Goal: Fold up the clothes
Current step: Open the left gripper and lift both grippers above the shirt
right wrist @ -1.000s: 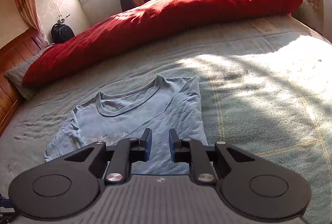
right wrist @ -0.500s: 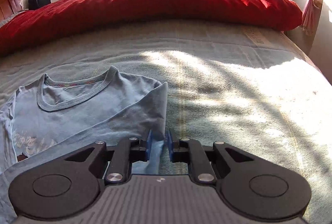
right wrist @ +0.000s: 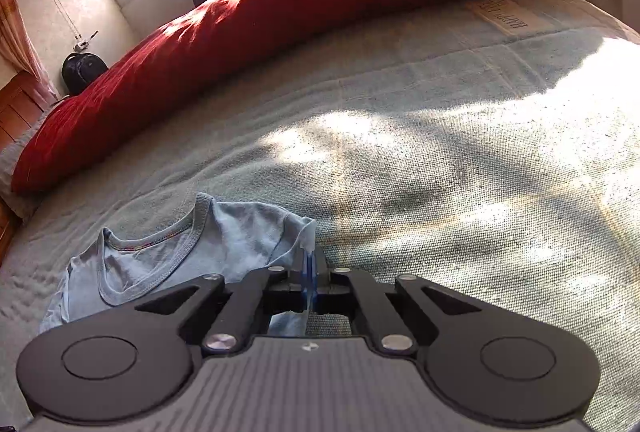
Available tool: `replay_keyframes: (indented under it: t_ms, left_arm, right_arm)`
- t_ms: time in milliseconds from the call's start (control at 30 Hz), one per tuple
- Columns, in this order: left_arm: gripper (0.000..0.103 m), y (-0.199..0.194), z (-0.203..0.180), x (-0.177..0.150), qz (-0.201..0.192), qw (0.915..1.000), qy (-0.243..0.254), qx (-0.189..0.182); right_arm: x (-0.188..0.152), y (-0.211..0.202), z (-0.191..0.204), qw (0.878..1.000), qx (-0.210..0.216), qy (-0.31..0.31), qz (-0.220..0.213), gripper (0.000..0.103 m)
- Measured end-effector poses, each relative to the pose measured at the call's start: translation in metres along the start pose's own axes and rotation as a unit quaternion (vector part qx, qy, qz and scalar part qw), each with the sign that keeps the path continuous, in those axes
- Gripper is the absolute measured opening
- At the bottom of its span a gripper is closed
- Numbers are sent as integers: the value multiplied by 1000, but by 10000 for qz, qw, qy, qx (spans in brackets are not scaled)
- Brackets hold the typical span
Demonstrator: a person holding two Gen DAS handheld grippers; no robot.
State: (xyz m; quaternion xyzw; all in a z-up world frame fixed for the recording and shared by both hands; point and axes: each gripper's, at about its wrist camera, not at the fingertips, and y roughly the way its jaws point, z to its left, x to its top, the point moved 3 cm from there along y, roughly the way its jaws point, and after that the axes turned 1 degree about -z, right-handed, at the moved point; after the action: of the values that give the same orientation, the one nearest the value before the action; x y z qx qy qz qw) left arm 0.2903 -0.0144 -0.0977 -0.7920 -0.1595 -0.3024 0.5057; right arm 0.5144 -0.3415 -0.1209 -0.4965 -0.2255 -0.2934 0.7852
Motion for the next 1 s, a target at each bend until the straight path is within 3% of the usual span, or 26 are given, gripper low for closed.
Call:
replay_keyframes:
  t_ms: [100, 267, 400, 500, 600, 700, 800, 1000]
  left_arm:
    - [59, 1, 0, 0, -1, 10000, 11, 15]
    - [60, 1, 0, -1, -1, 10000, 13, -1]
    - [63, 2, -1, -2, -3, 10000, 85, 2]
    - [63, 3, -3, -1, 42, 9999, 163, 38]
    - [63, -2, -7, -1, 95, 9995, 262, 137]
    - [64, -9, -12, -1, 70, 9990, 375, 230]
    - [64, -12, -17, -3, 107, 9988, 398, 256]
    - [64, -19, -17, -16, 246, 9978, 386, 484]
  right_arm:
    - [10, 3, -4, 9996, -265, 13, -35, 2]
    - [11, -27, 12, 9997, -120, -192, -123, 9]
    - [-5, -29, 29, 9979, 129, -505, 384, 14]
    - [-17, -26, 29, 9959, -161, -694, 551, 10]
    - [-22, -43, 30, 9960, -336, -752, 359, 16]
    - [-33, -71, 39, 9959, 185, -803, 370, 17]
    - [-54, -78, 43, 9927, 284, -944, 696, 17]
    - [-74, -94, 22, 9938, -187, -884, 650, 19]
